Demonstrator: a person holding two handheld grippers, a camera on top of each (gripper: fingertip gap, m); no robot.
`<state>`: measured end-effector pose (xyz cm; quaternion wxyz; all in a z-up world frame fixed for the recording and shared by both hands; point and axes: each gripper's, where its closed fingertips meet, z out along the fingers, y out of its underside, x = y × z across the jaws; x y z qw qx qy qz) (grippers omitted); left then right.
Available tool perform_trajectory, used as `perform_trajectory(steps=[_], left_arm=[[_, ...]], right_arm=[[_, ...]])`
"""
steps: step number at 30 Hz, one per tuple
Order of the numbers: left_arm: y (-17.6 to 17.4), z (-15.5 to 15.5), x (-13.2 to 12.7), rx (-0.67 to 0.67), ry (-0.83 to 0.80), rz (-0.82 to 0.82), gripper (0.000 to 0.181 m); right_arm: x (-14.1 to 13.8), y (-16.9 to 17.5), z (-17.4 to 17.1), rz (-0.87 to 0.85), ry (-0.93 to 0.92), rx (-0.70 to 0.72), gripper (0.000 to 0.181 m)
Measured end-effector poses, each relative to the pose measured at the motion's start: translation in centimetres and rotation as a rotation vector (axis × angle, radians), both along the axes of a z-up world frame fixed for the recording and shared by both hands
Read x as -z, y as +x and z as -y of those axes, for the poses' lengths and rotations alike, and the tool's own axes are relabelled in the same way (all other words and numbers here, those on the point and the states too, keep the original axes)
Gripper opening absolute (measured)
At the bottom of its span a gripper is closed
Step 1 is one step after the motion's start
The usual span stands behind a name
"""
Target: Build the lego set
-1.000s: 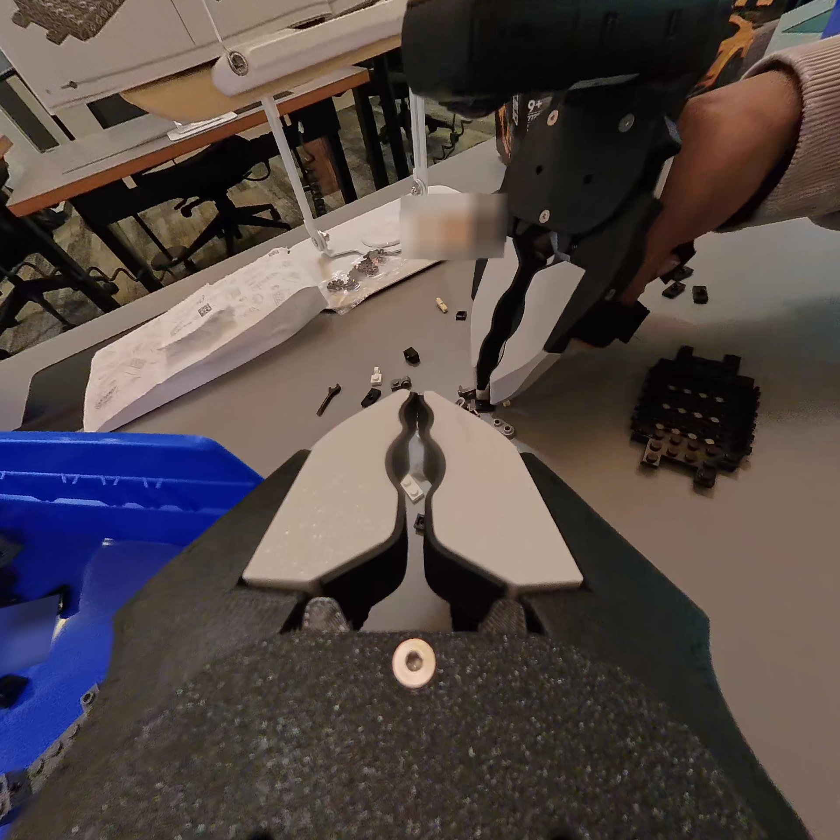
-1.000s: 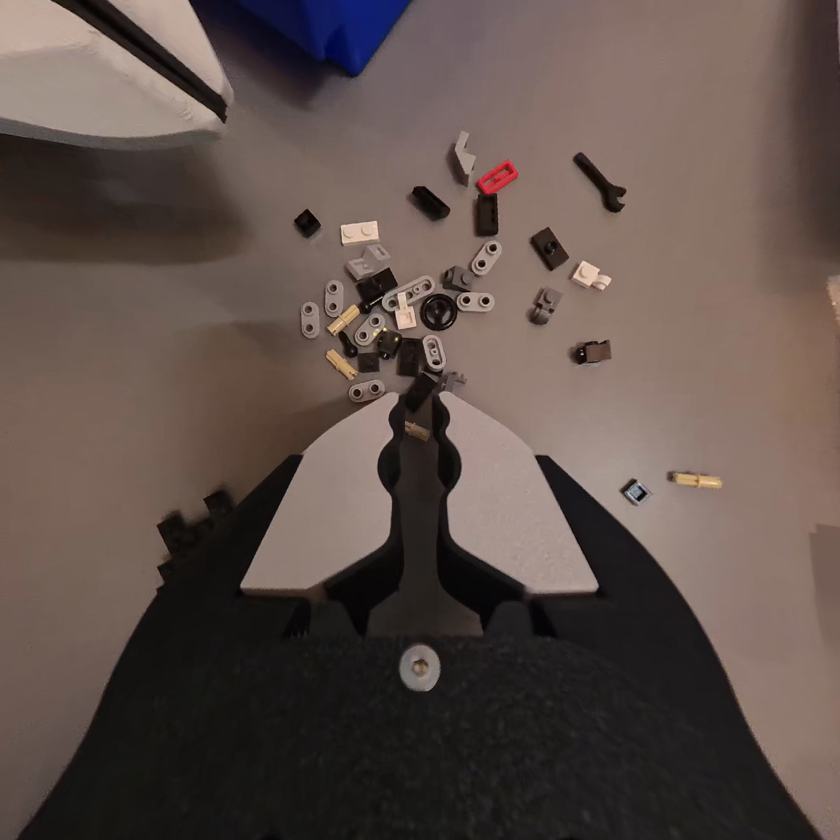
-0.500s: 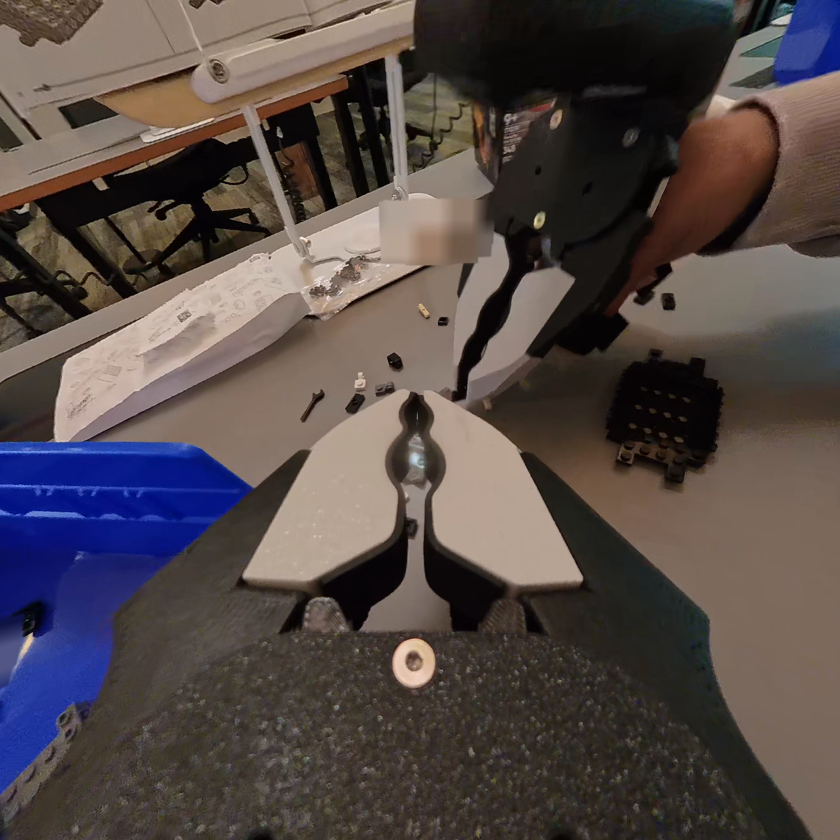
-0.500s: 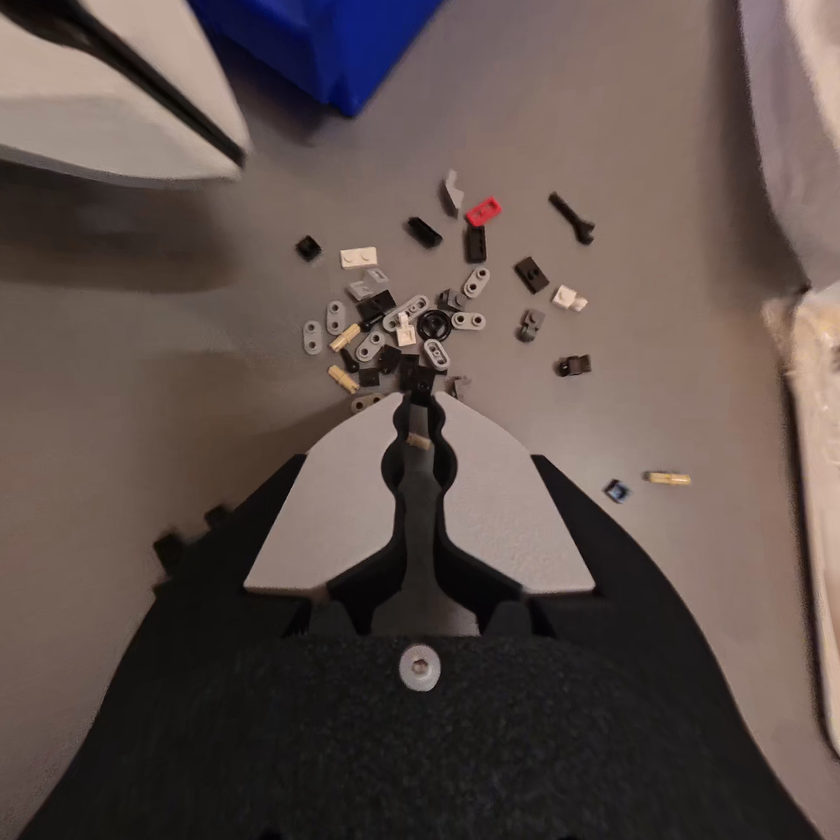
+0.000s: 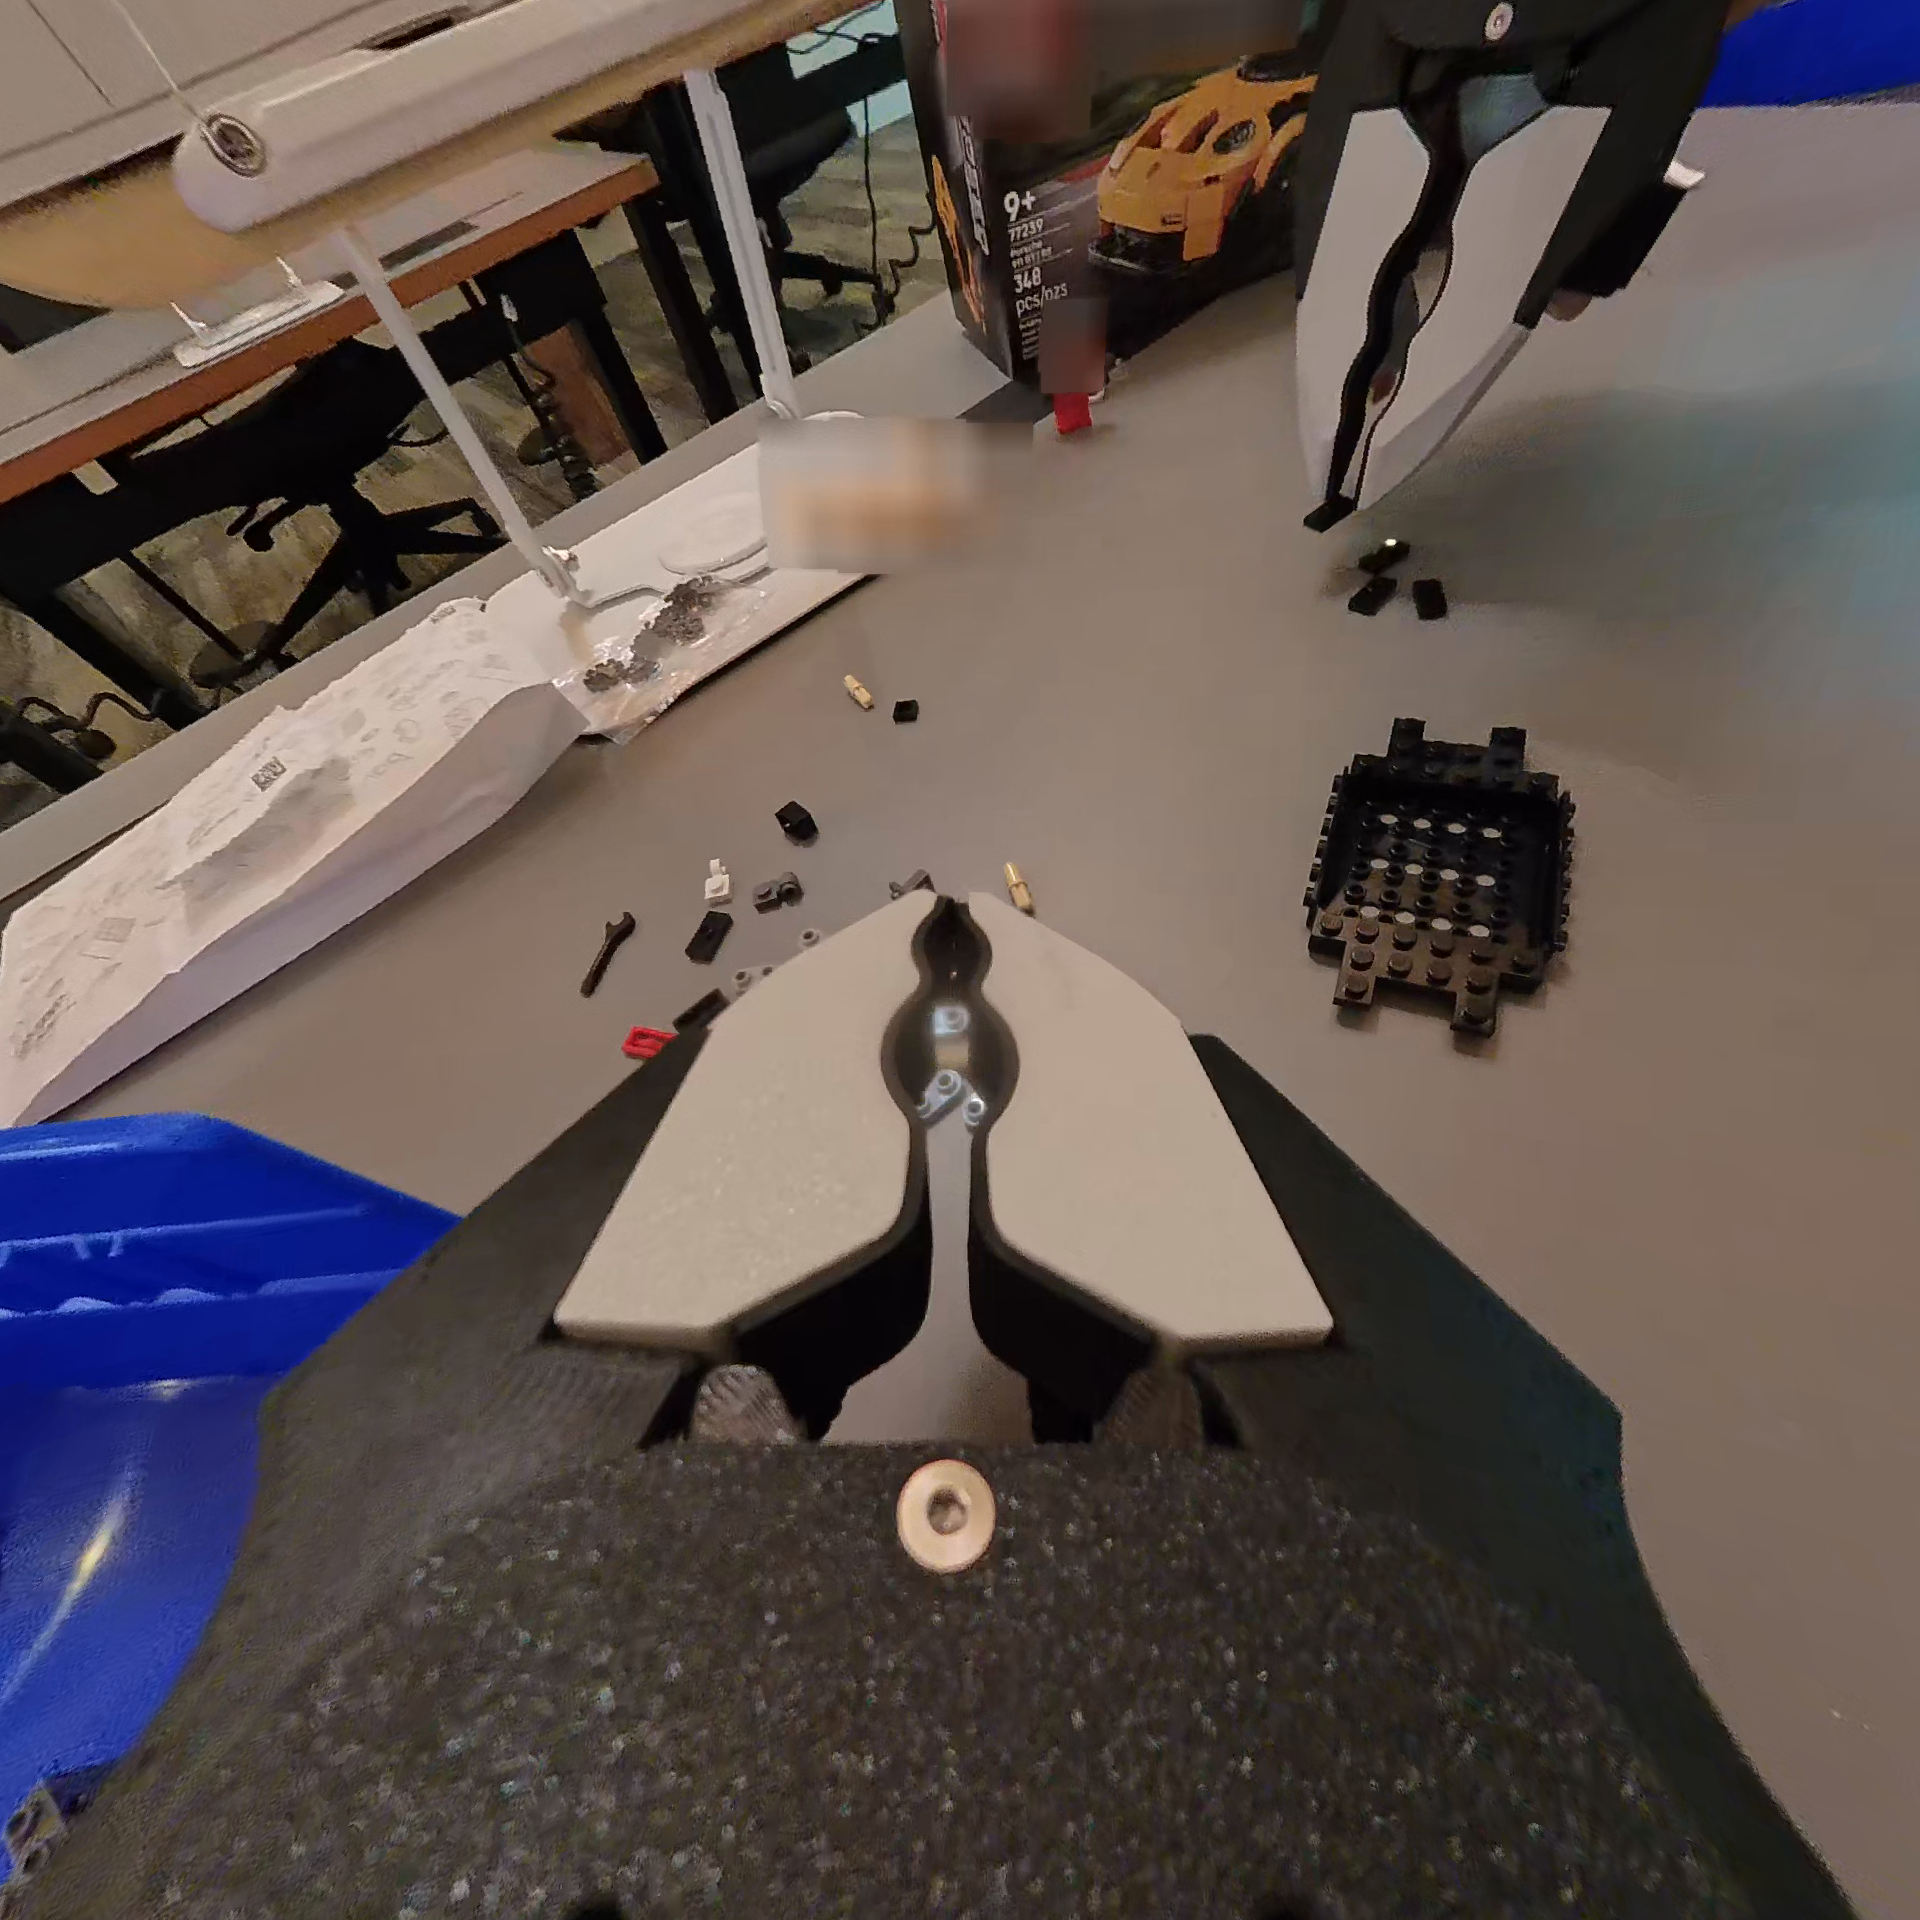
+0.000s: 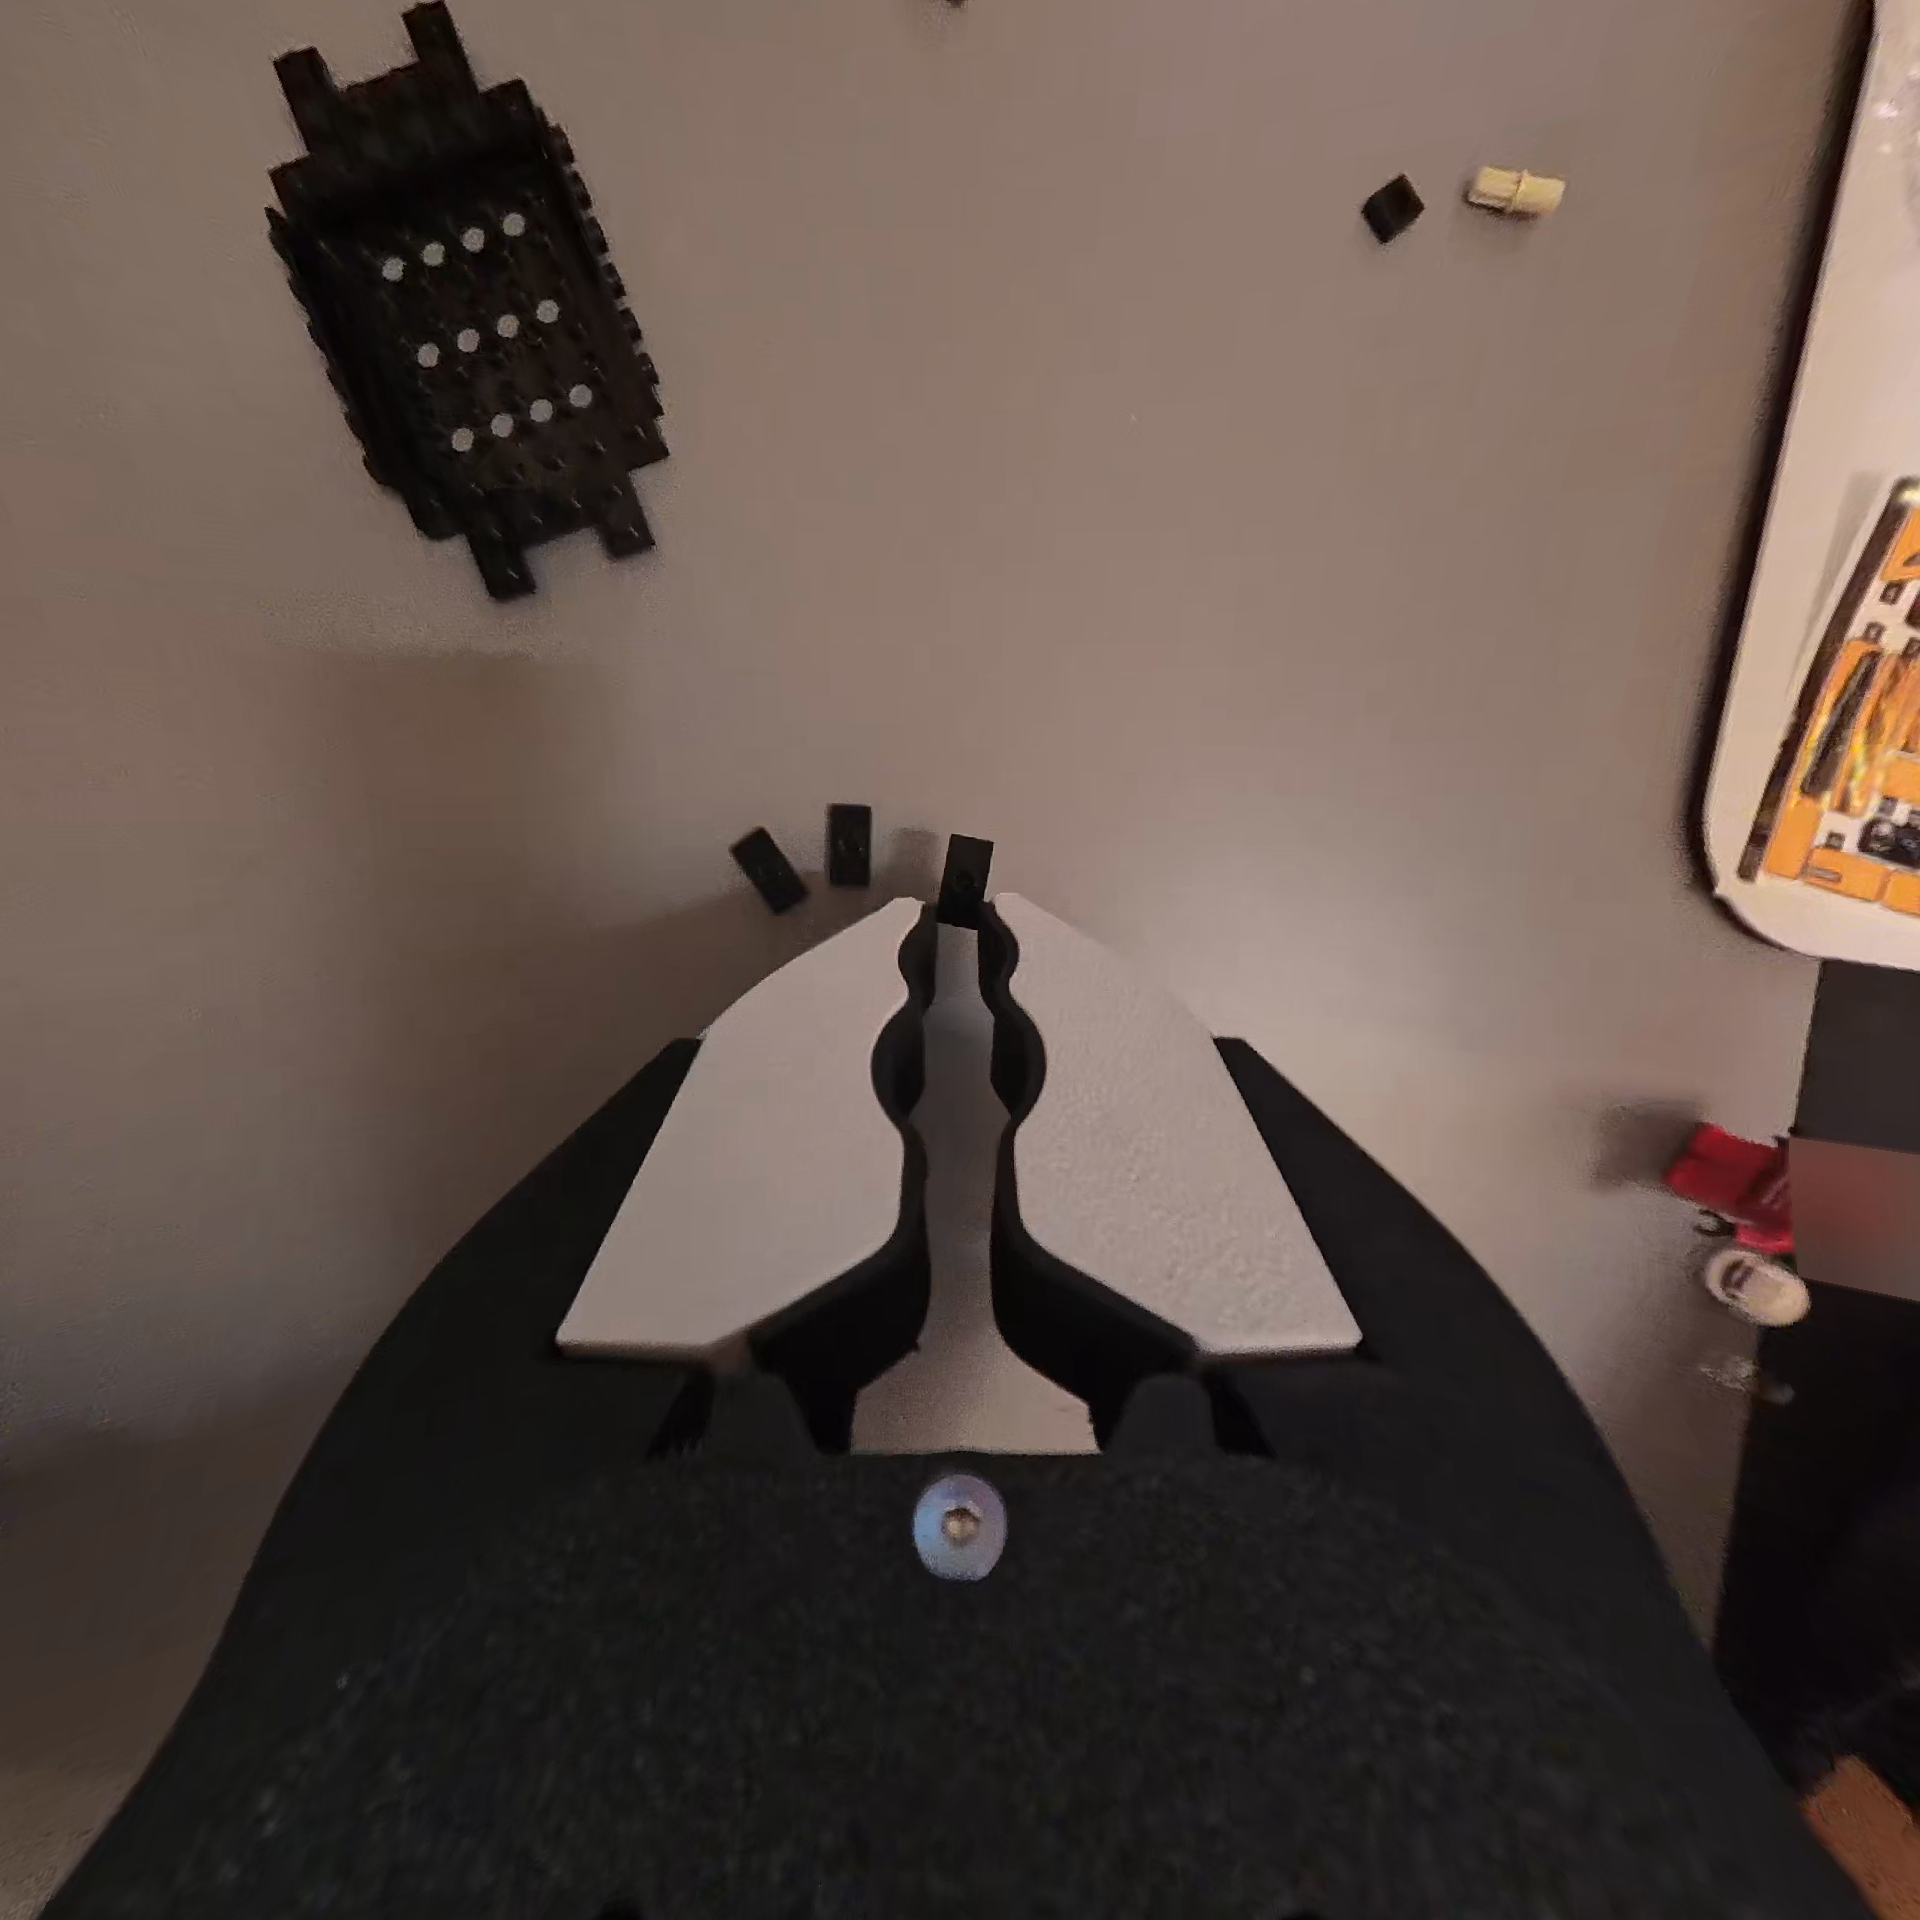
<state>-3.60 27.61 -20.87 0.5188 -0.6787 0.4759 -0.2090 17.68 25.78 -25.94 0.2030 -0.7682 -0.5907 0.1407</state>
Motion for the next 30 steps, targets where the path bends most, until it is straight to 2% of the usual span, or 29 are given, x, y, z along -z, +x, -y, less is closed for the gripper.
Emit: perform_trajectory(steps=[8,14,16,19,22,26,30], left_arm=[[0.4,0.1,1.1,0.011,0.010,-0.038,0.000],[0.4,0.1,1.2,0.015,0.007,-0.039,0.000],[0.4,0.1,1.2,0.019,0.006,-0.037,0.000],[0.5,0.2,1.2,0.027,0.006,-0.037,0.000],[0.7,0.3,1.3,0.034,0.006,-0.041,0.000],[0.6,0.4,1.0,0.032,0.023,-0.043,0.000],[0.4,0.3,1.0,0.028,0.021,-0.040,0.000]], right_arm=[[1.5,-0.7,0.0,-0.006,-0.026,-0.036,0.007],[0.7,-1.1,-0.1,-0.030,-0.004,-0.011,0.019],[-0.5,-2.0,0.4,-0.068,0.024,-0.023,0.019],[-1.5,-5.1,2.8,-0.110,0.032,-0.111,0.024],[-0.8,-6.9,4.0,-0.052,0.056,-0.173,0.028],[-0.4,-8.8,5.0,-0.067,0.024,-0.230,0.032],[0.7,-9.7,5.7,-0.043,-0.048,-0.256,0.050]])
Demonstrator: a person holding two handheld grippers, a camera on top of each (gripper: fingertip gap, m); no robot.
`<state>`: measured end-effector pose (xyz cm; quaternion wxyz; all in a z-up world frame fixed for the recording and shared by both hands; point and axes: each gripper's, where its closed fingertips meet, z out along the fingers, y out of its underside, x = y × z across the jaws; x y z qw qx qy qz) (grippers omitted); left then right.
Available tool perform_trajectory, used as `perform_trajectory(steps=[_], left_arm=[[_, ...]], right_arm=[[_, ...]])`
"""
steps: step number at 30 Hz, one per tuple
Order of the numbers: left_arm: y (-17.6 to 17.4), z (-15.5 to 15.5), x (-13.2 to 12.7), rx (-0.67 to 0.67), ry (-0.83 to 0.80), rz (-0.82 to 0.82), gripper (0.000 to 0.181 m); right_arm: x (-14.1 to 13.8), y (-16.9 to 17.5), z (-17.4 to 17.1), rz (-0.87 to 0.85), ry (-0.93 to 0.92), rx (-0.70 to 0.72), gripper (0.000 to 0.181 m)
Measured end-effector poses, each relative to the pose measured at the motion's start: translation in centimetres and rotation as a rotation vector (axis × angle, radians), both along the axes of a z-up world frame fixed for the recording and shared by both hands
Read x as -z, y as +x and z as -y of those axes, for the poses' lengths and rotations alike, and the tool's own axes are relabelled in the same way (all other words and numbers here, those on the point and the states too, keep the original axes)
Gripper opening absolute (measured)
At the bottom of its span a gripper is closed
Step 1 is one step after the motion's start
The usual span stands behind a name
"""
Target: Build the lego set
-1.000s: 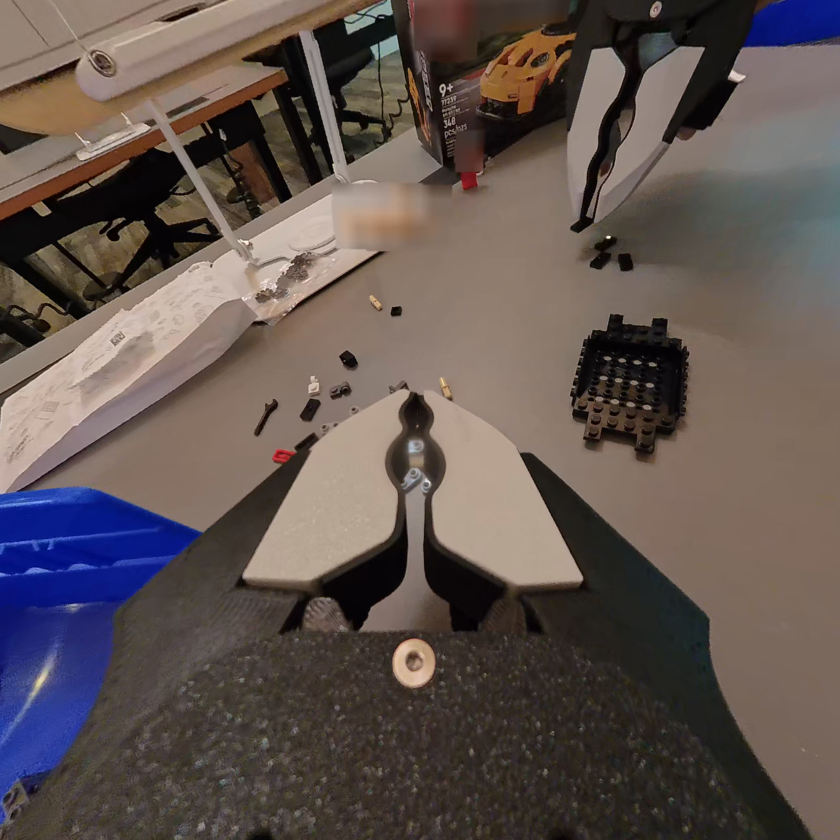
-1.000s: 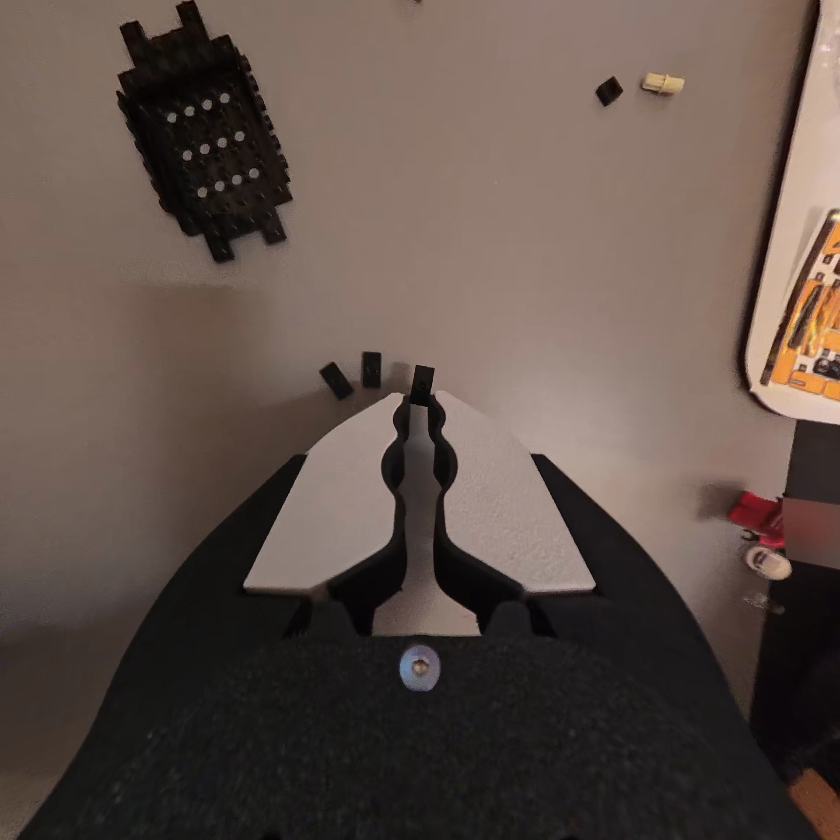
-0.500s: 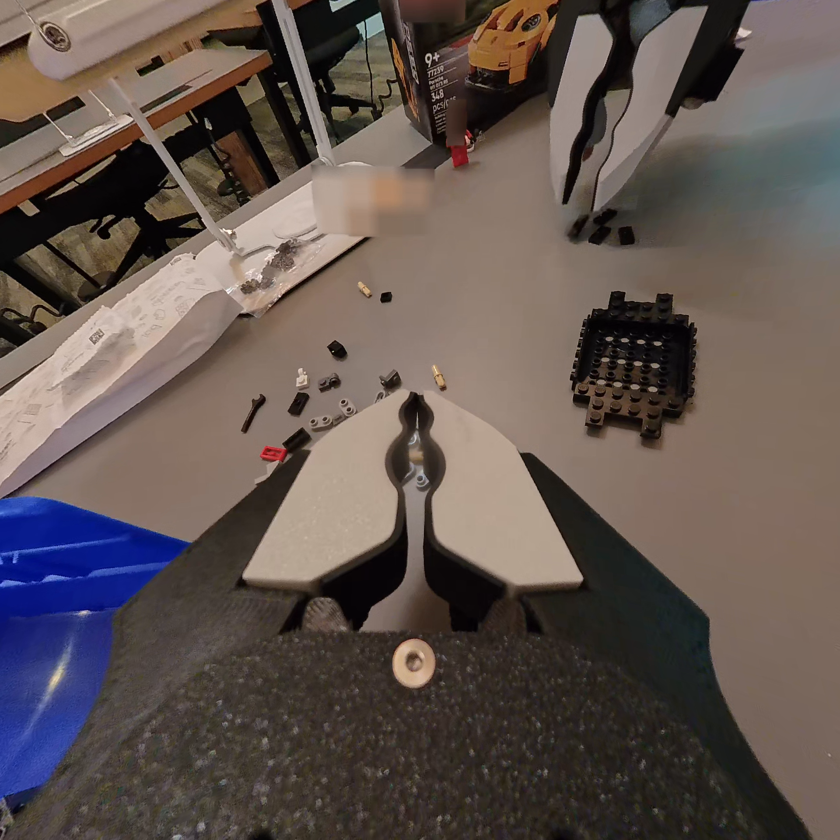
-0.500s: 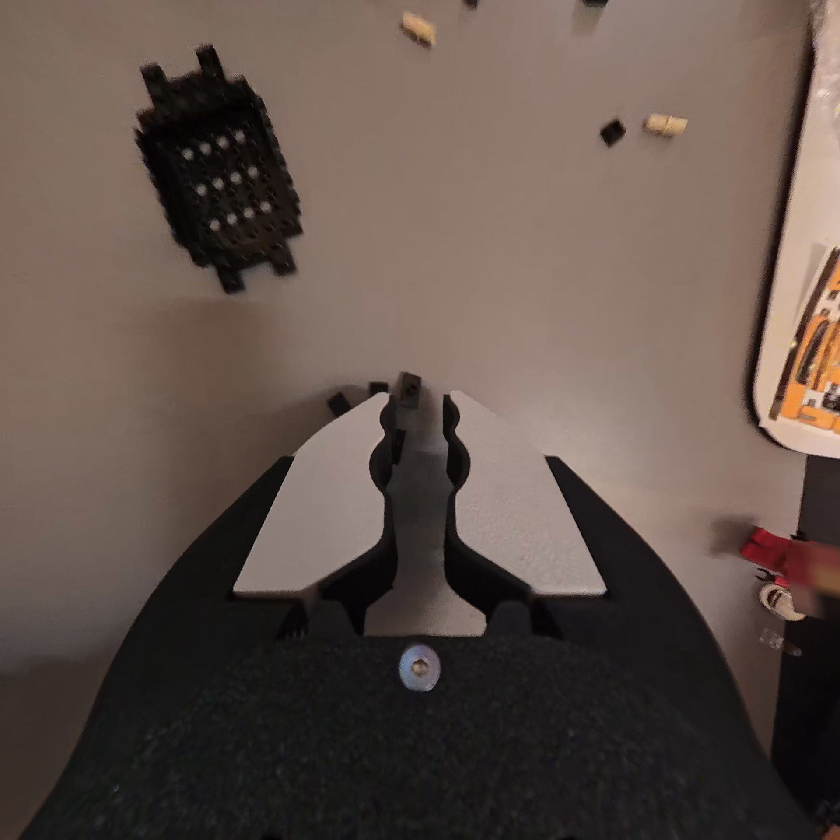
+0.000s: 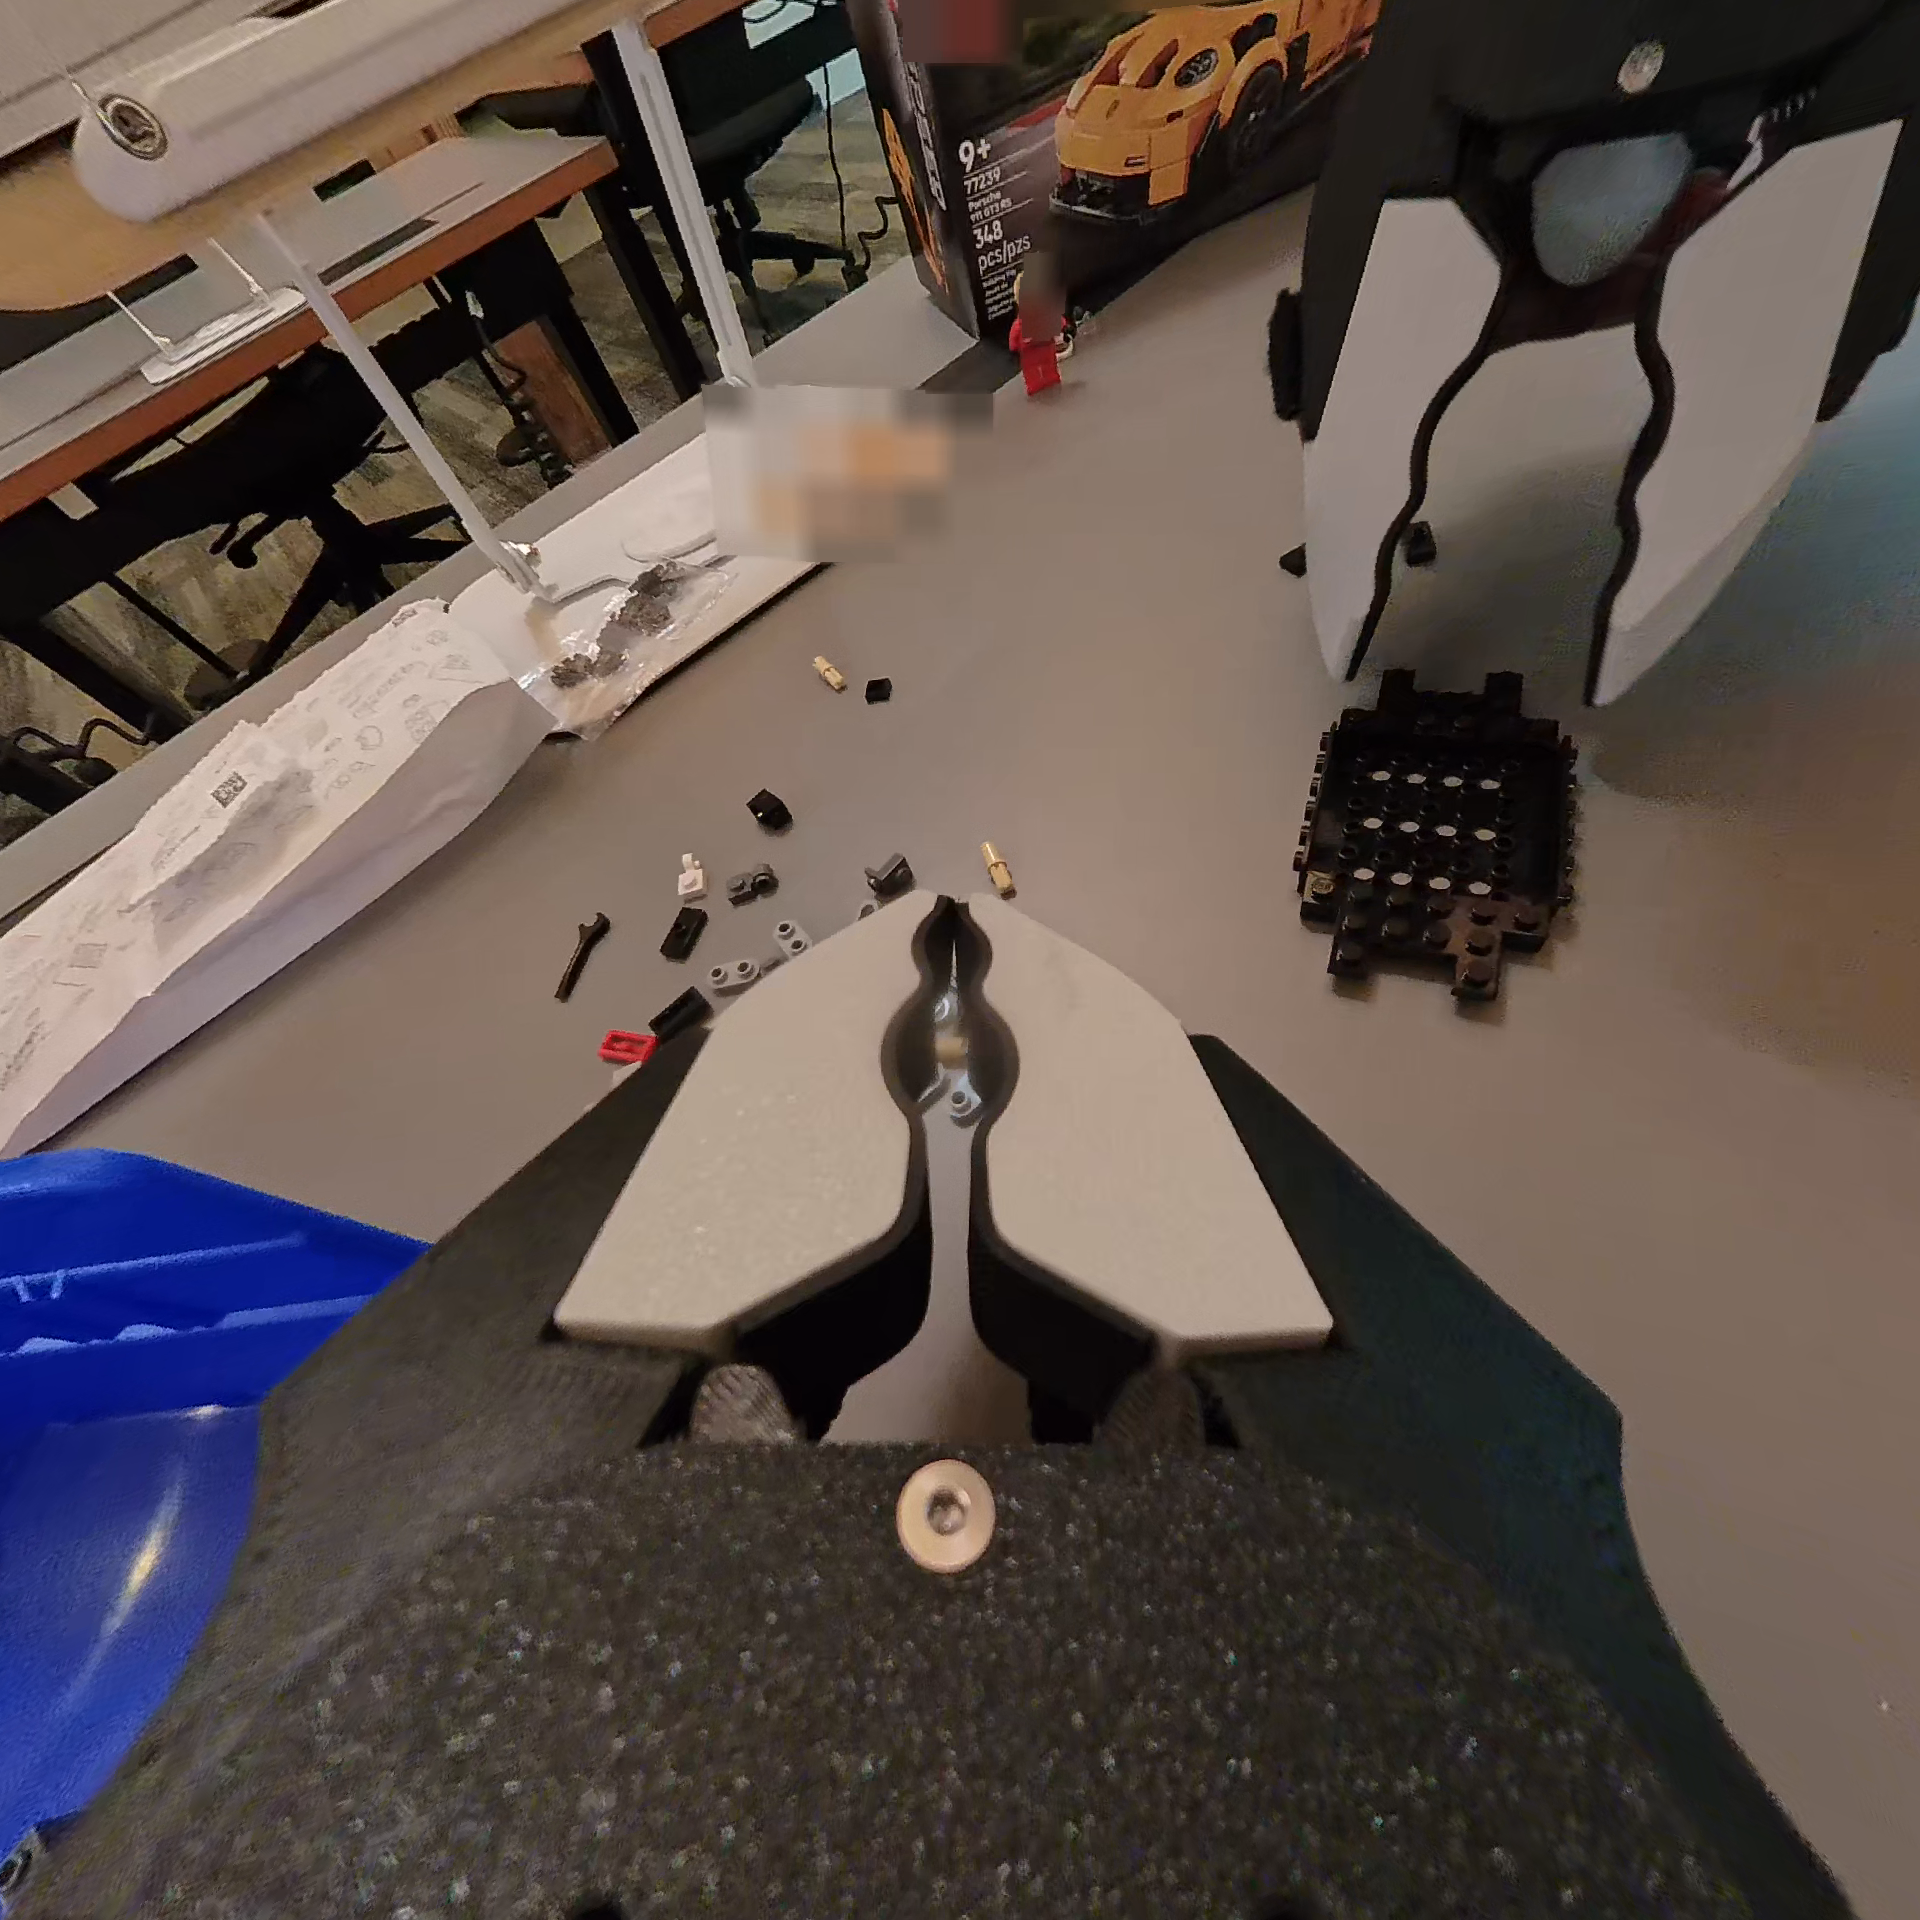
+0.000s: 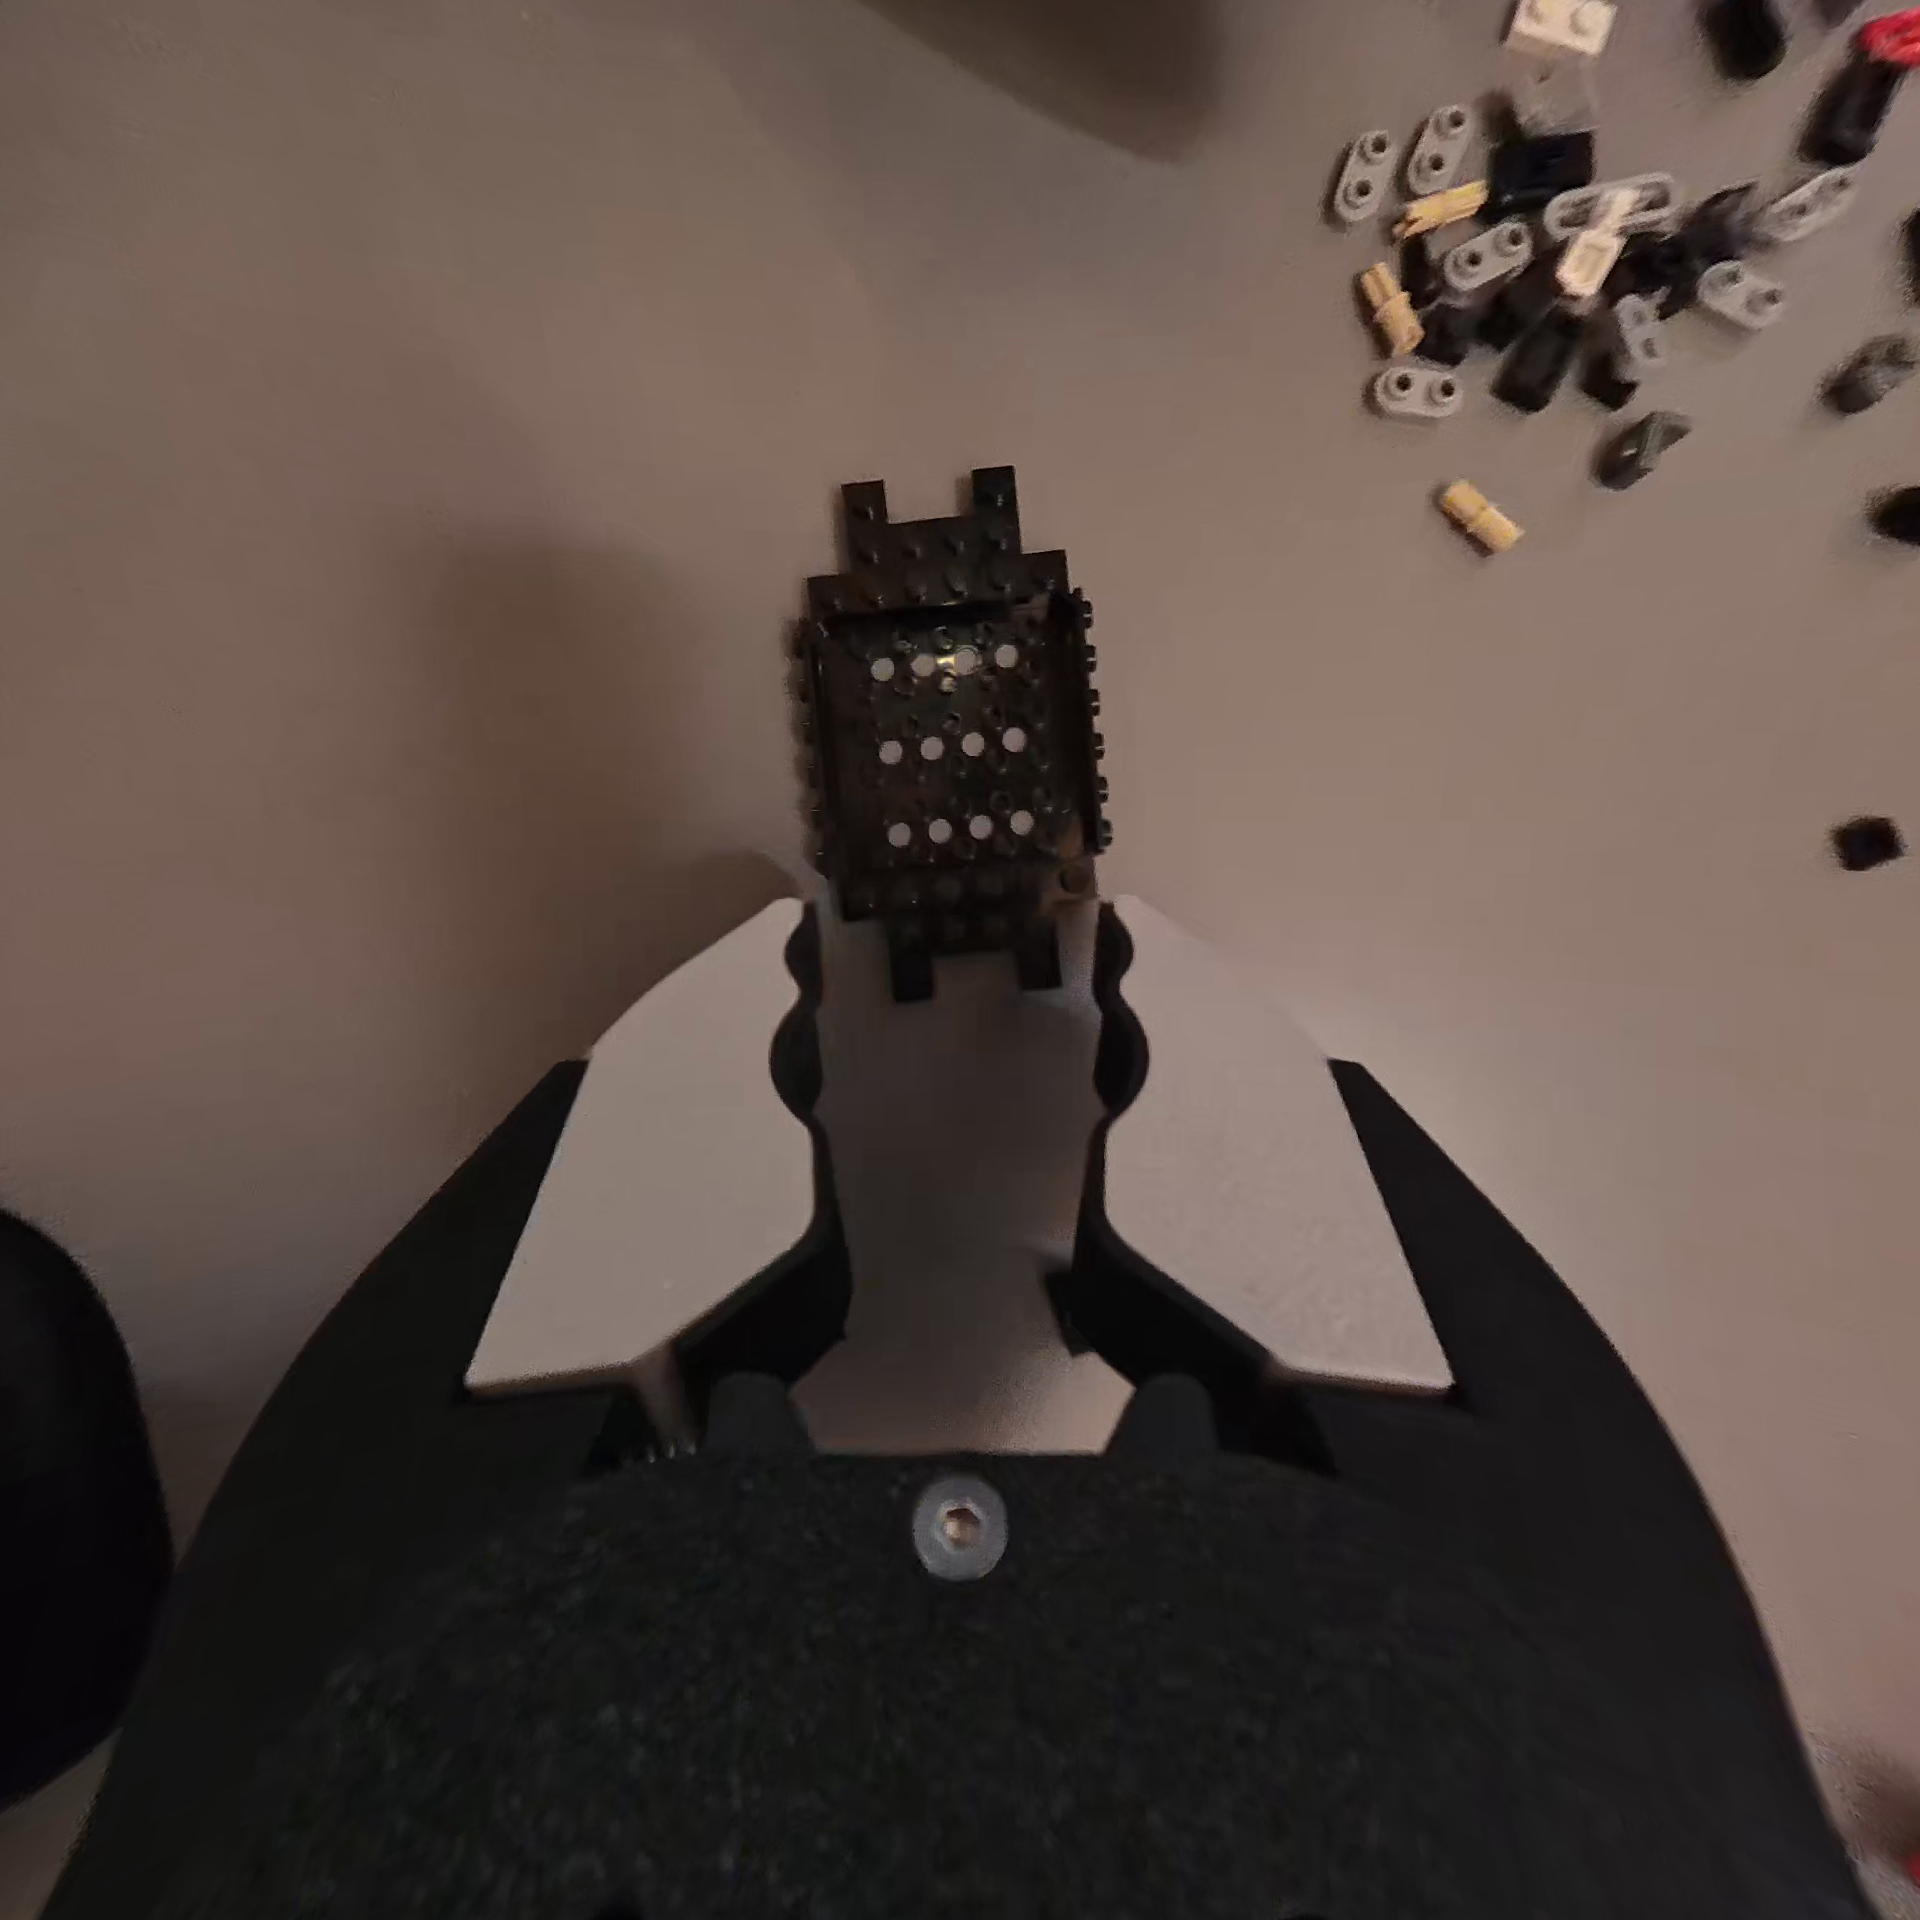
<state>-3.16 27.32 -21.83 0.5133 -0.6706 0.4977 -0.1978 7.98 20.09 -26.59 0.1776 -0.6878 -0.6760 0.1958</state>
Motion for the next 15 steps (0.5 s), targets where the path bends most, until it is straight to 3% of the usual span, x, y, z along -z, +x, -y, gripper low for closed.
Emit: perform_trajectory(steps=[4,7,15], left_arm=[[0.0,0.0,-0.1,0.003,0.005,0.000,0.000],[0.0,0.1,-0.1,0.007,0.004,0.002,0.000],[0.2,0.3,-0.4,0.020,0.011,0.012,0.000]], right_arm=[[1.1,-0.2,0.1,0.037,-0.013,0.012,0.063],[1.2,-0.3,-0.1,0.017,0.019,0.063,0.049],[1.0,0.3,1.5,0.002,0.060,0.327,0.049]])
